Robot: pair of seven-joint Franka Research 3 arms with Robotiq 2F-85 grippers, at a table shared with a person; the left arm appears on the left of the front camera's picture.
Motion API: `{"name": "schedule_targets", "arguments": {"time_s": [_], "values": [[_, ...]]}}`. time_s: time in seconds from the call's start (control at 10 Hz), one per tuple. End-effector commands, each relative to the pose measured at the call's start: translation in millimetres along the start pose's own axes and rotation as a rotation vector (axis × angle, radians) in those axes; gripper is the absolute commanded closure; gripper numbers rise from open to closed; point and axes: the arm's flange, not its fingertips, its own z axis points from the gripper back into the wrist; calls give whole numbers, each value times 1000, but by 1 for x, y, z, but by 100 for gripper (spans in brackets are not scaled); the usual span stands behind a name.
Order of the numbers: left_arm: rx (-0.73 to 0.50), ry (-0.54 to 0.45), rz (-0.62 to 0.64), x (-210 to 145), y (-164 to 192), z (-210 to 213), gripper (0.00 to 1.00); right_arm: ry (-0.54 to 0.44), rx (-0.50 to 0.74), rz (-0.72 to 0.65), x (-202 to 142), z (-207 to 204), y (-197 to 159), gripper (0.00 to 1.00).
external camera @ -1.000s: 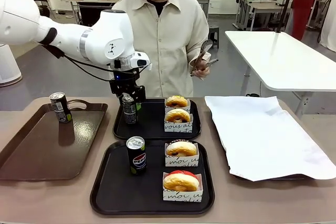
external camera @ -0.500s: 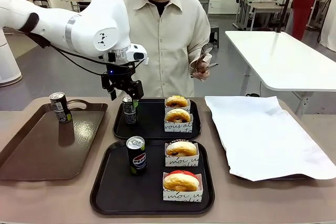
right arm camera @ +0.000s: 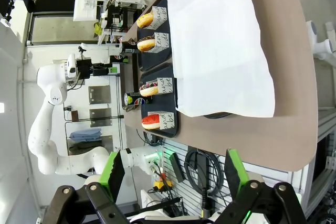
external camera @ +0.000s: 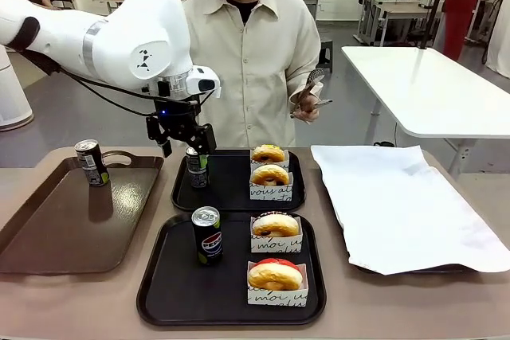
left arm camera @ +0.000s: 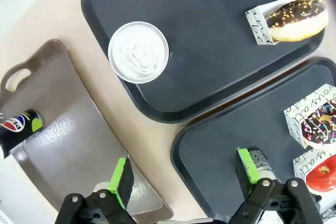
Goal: Set up donuts and drinks on trays.
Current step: Pick up one Pepsi coke from the Handle tray and place it on the Flat Tray without a Pepsi coke.
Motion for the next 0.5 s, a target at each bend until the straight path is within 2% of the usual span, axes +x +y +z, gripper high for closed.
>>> {"name": "schedule_targets", "arguments": {"time_s": [0.0, 0.4], "values": [[10, -5, -18, 7, 0, 0, 0, -8, 20, 9, 1, 1, -1, 0], [-2, 1, -3, 4, 0, -1, 0, -8, 20, 9, 1, 1, -1, 0]]}}
